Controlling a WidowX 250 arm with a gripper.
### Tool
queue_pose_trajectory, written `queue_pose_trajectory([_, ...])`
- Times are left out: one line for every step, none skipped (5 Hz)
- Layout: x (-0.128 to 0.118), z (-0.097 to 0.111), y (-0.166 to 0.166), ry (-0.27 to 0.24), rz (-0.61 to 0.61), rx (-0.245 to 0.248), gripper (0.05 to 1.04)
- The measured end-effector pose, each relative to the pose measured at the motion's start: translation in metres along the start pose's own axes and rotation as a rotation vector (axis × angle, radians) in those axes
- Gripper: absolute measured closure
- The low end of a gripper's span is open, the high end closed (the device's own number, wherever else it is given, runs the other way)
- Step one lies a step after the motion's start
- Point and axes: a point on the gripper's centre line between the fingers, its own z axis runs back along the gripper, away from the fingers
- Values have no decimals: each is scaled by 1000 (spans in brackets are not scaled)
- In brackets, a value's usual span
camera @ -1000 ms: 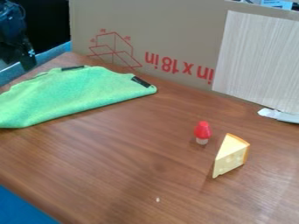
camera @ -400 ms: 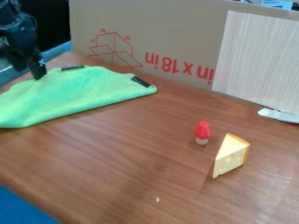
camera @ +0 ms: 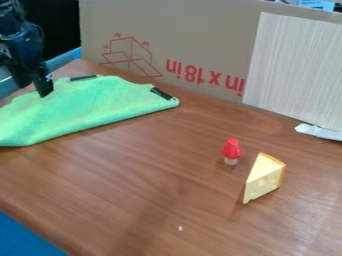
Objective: Unfold the cloth from top left to bottom right
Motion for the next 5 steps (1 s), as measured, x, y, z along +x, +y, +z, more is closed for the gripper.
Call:
queue_pose_trajectory([2,-4,1,12,1,7,83])
queue_pose_trajectory([4,-6,2,27,3,11,131])
queue_pose_trajectory([3,-10,0,42,22,-4,407])
queue_pose_trajectory([3,-10,1,44,21,3,705])
queue_pose_trajectory([2,-10,2,46,24,5,916])
